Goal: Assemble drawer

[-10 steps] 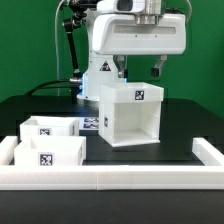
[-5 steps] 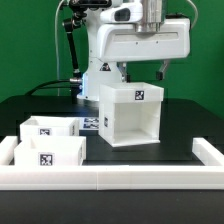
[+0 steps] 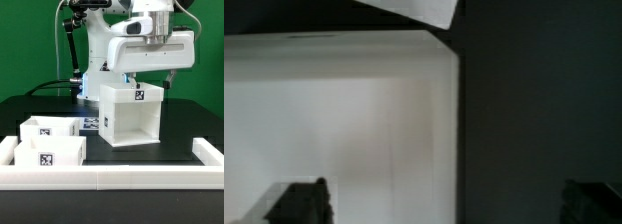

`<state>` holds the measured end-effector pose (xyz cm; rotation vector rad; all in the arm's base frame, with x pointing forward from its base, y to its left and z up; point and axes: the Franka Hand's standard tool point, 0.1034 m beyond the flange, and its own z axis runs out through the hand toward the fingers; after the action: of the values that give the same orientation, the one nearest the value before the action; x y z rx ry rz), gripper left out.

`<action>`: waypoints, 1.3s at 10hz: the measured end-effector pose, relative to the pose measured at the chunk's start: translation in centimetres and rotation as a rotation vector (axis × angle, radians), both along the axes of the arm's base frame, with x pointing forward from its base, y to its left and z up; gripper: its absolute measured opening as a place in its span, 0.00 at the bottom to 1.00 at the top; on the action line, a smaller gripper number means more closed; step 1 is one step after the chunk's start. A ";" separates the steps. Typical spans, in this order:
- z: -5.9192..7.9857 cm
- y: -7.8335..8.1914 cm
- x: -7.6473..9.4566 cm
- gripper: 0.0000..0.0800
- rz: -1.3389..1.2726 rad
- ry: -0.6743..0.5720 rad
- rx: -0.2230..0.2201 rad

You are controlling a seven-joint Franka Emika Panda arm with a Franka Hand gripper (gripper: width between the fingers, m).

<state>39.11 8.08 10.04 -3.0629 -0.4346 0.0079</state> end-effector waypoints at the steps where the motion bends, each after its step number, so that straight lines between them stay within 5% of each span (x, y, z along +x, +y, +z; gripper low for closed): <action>1: -0.2 0.0 0.0 0.81 -0.002 0.001 0.002; 2: -0.1 0.1 0.2 0.81 -0.002 -0.001 0.003; 4: 0.0 0.1 0.5 0.49 -0.003 -0.006 0.003; 5: 0.0 0.1 0.4 0.49 -0.003 -0.005 0.003; 7: 0.0 0.1 0.4 0.10 -0.003 -0.005 0.003; 13: 0.0 0.1 0.5 0.05 -0.003 -0.007 0.003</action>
Offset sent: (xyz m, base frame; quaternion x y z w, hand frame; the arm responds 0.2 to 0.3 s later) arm 0.0092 0.0001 0.0076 -0.0136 -0.0003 0.0067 0.9999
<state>39.58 8.16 10.05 -3.0612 -0.4301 -0.0029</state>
